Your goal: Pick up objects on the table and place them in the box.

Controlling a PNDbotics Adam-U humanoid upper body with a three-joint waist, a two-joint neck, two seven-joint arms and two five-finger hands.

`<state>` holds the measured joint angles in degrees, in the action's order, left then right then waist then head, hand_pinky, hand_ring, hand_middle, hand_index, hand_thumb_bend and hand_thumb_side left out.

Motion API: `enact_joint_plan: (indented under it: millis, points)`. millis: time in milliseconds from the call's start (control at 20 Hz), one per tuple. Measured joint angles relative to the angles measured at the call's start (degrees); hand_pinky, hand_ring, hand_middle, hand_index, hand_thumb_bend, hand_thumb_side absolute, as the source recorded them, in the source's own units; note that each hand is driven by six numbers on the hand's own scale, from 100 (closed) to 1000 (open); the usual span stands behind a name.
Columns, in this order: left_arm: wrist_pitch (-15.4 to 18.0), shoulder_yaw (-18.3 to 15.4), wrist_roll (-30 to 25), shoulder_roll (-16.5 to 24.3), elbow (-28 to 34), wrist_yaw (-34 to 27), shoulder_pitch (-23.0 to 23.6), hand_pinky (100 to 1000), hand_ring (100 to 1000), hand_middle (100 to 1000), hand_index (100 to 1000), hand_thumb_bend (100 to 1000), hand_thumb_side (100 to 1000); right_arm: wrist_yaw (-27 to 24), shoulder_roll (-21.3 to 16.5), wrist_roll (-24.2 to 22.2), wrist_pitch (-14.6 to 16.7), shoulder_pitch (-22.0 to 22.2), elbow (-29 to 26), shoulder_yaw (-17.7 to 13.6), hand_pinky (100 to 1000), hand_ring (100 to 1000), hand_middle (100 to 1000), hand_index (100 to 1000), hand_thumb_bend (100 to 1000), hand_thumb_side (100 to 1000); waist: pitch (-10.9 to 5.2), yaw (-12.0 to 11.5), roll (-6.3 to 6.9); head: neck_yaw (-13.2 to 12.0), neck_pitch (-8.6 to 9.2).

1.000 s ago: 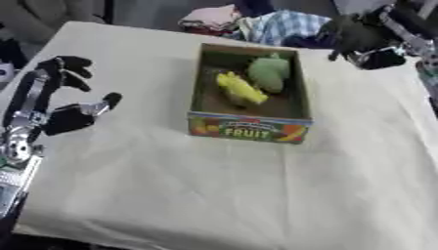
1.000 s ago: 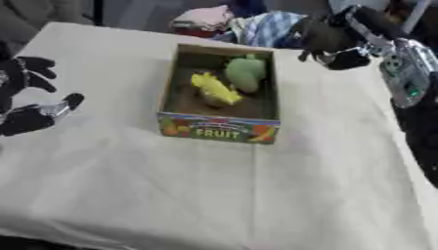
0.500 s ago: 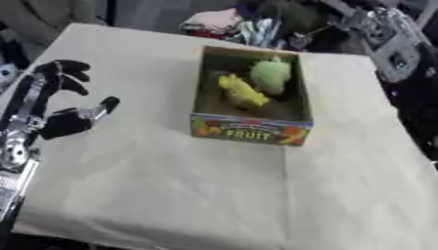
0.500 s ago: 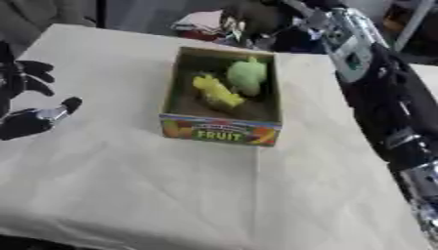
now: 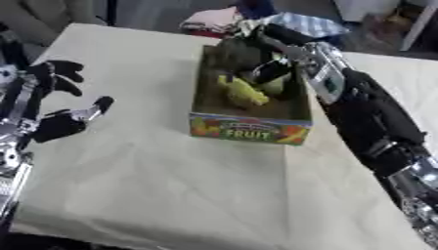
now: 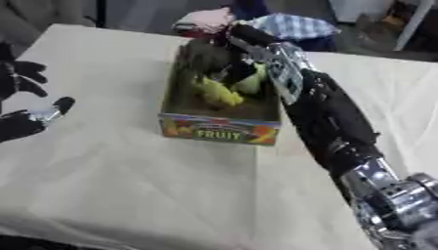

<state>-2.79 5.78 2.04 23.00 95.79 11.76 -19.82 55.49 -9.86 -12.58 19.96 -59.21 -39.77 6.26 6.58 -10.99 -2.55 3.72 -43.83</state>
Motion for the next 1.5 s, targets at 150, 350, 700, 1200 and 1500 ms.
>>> enact_joint_plan:
  millis: [150, 350, 700, 1200, 1500]
  points:
    - [0.0, 0.0, 0.0, -0.2, 0.0, -0.1, 0.0, 699, 521, 557, 730, 562, 200, 2.5, 0.0, 1.6, -1.1, 0.1, 2.1, -1.3, 733, 756, 764, 902, 330, 550, 0.07, 0.1, 0.01, 0.0, 0.00]
    - [0.0, 0.0, -0.2, -0.3, 0.0, -0.1, 0.0, 702, 522, 558, 731, 558, 202, 3.6, -0.7, 0.7, -1.5, 0.1, 2.8, -2.3, 828, 873, 879, 960, 419, 623, 0.10, 0.8, 0.01, -0.2, 0.00]
    - [-0.2, -0.5, 0.1, -0.3, -0.1, -0.1, 0.6, 704, 520, 560, 731, 561, 211, -4.0, -7.1, -1.6, 1.4, 1.7, -5.3, -2.0, 777, 822, 837, 933, 394, 585, -0.21, 2.9, -0.02, -1.7, 0.00]
    - [-0.5, -2.0, 1.5, -0.3, -0.4, 0.1, 1.4, 707, 524, 566, 730, 567, 222, -30.5, -21.3, 6.9, -3.2, 14.4, -28.4, -1.8, 681, 740, 773, 893, 246, 466, -0.30, 5.9, 0.66, -3.3, 0.00]
    - [-0.5, -2.6, 2.0, -0.3, -0.5, 0.3, 1.7, 712, 536, 576, 731, 577, 227, -38.3, -24.3, 11.0, -7.5, 23.5, -37.9, -3.5, 660, 726, 763, 882, 206, 467, -0.30, 6.9, 1.03, -3.6, 0.00]
